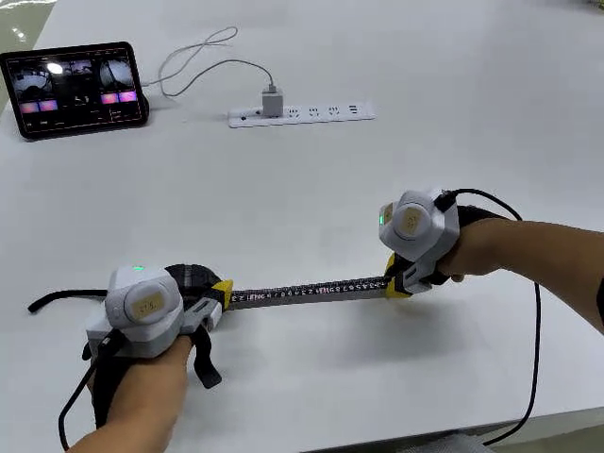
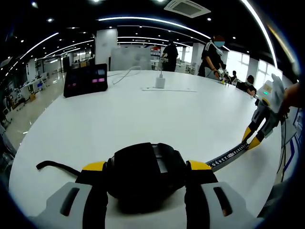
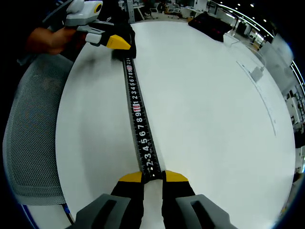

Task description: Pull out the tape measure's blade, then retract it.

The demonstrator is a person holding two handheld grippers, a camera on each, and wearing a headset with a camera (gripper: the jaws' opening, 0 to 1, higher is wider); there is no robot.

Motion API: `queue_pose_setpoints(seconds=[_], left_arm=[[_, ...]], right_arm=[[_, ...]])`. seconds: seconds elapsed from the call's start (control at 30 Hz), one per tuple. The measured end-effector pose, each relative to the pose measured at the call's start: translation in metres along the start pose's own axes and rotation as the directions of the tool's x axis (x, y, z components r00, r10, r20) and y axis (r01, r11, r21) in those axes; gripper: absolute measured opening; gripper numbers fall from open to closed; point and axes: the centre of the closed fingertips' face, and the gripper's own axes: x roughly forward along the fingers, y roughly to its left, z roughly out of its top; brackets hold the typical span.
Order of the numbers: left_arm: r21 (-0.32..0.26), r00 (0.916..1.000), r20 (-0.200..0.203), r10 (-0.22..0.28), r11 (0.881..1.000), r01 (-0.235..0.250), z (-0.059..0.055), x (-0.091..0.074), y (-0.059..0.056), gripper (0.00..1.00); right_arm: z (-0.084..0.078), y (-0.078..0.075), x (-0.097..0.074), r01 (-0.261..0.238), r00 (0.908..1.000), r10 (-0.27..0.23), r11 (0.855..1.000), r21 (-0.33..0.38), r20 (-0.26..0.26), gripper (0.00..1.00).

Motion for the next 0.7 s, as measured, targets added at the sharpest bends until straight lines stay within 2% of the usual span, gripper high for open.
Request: queue_pose_setpoints(seconds=[0.13, 0.2, 0.43, 0.53, 0.57, 0.67, 0.7], left_arm=[[0.004, 1.0, 0.004, 0.003, 1.0, -0.003, -0.0003, 0.0002, 0.0001, 0.6], [0.02, 1.0, -0.001, 0.004, 1.0, -0.004, -0.0007, -0.0003, 0.0, 0.6], [0.002, 0.9999, -0.013, 0.0, 1.0, 0.0, -0.0004, 0.0, 0.0, 0.6], [0.001, 0.9999, -0.013, 0.0, 1.0, 0.0, -0.0005, 0.0, 0.0, 0.6], [0.001, 0.9999, -0.013, 0.0, 1.0, 0.0, -0.0006, 0.0001, -0.0003, 0.6], [0.001, 0.9999, -0.011, -0.002, 1.0, 0.002, -0.0004, 0.0005, 0.0, 0.6], [0.003, 0.9999, -0.01, -0.002, 1.0, 0.002, -0.0005, 0.0007, 0.0001, 0.6]], right_arm=[[0.0002, 0.0008, 0.0006, -0.008, 0.9999, 0.008, 1.0, -0.024, -0.008, 0.09], [0.001, 0.0008, 0.0005, -0.006, 0.9999, 0.006, 1.0, -0.011, -0.012, 0.08], [0.0017, 0.0003, 0.0, -0.002, 0.9999, 0.002, 1.0, 0.0, -0.013, 0.09], [0.0022, 0.0004, 0.0001, 0.006, 0.9999, -0.006, 1.0, 0.016, -0.013, 0.09], [0.0026, 0.0005, -0.0001, 0.019, 0.9997, -0.018, 0.998, 0.06, -0.015, 0.1], [0.0042, -0.0003, 0.0002, 0.008, 0.9997, -0.007, 0.999, 0.047, -0.023, 0.1], [0.0037, 0.0001, 0.0, 0.004, 0.9993, -0.003, 1.0, 0.022, -0.036, 0.1]])
